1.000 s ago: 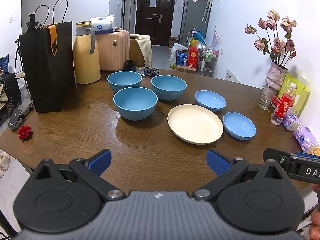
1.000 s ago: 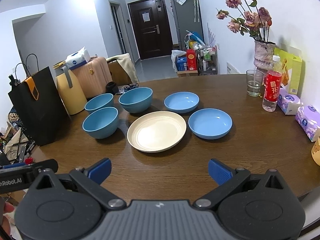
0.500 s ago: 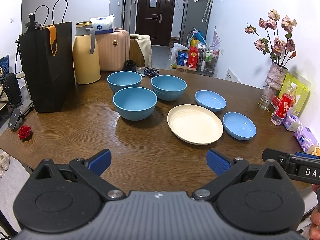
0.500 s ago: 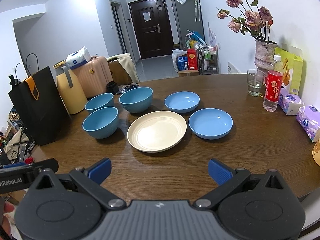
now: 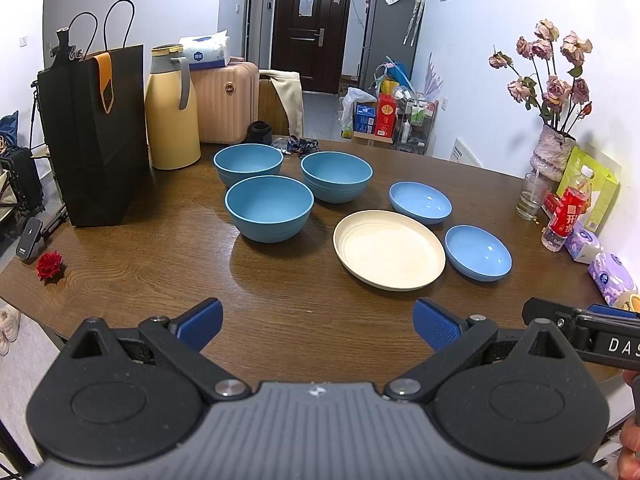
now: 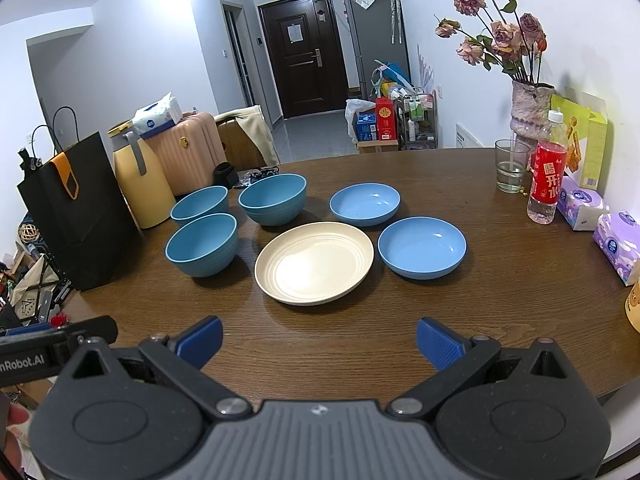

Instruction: Organize plates and bowls

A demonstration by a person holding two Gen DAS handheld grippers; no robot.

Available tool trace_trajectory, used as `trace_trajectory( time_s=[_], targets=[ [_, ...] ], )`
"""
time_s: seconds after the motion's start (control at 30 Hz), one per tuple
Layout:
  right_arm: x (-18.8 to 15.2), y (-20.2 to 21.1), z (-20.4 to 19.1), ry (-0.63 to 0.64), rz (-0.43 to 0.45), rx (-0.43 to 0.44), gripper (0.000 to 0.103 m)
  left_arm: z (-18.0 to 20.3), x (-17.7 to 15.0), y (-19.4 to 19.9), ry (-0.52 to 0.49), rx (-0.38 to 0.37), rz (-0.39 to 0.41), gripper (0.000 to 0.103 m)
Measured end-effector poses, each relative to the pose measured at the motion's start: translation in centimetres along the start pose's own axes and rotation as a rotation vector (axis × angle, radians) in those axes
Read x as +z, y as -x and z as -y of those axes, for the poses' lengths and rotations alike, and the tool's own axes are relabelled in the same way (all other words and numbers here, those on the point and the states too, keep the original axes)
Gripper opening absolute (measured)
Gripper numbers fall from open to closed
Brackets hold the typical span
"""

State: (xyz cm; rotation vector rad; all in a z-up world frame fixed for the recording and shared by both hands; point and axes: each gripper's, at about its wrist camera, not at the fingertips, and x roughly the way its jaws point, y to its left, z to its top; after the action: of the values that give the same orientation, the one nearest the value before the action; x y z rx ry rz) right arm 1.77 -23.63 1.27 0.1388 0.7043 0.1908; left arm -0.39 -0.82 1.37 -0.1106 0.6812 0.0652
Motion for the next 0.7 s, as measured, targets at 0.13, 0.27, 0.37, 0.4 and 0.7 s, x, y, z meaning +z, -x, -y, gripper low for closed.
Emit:
trace_trajectory(
  time_s=[0.13, 0.27, 0.37, 0.4, 0.7],
  targets=[
    [0.00, -0.01, -0.01, 0.000, 0.000, 0.000, 0.103, 0.02, -0.02, 0.01, 0.000, 0.001, -0.001, 0.103],
    [-0.02, 0.00, -0.03, -0.001, 0.000, 0.000, 0.103, 0.03, 0.01, 0.00, -0.001, 0.000, 0.001, 0.103],
    [-0.02, 0.00, -0.03, 0.000, 0.000, 0.000, 0.103, 0.03, 0.01, 0.01, 0.000, 0.000, 0.001, 0.103],
    [-0.02, 0.00, -0.03, 0.000, 0.000, 0.000, 0.103, 0.06, 0.01, 0.00, 0.000, 0.000, 0.001, 0.103],
    [-0.11, -0.04, -0.21, 0.002, 0.001, 0.001, 0.103, 0.10, -0.02, 0.03, 0.000, 0.001, 0.001, 0.103]
  ],
)
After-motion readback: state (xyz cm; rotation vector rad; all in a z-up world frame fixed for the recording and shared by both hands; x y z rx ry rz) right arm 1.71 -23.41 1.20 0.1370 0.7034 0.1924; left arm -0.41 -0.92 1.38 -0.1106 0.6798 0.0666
